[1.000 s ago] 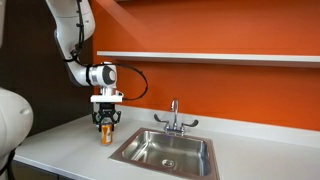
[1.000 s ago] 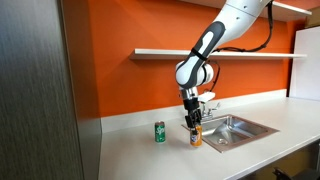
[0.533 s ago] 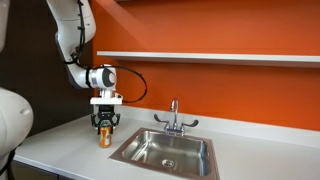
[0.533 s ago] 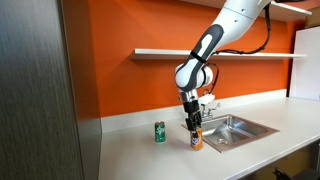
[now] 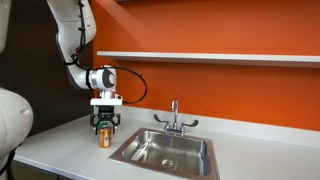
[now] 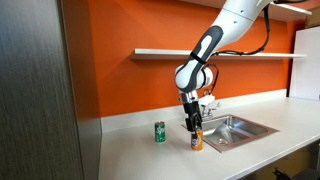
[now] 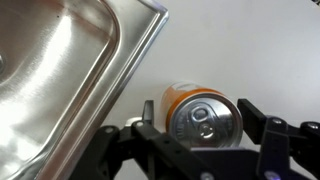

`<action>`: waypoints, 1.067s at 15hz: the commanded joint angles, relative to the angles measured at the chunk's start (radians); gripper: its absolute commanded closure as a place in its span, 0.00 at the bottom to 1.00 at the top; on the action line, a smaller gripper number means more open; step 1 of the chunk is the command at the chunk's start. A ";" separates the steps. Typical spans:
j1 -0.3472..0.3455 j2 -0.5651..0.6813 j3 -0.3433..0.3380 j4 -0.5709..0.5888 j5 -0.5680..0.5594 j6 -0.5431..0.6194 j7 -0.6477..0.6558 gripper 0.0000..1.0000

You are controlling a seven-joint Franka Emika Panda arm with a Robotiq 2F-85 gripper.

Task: Take the can out of the sink

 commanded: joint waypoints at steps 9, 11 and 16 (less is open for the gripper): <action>-0.009 -0.064 0.004 -0.014 -0.018 -0.021 -0.009 0.00; -0.010 -0.085 0.003 -0.017 -0.016 -0.022 -0.008 0.00; -0.011 -0.129 -0.003 -0.022 -0.010 -0.022 -0.015 0.00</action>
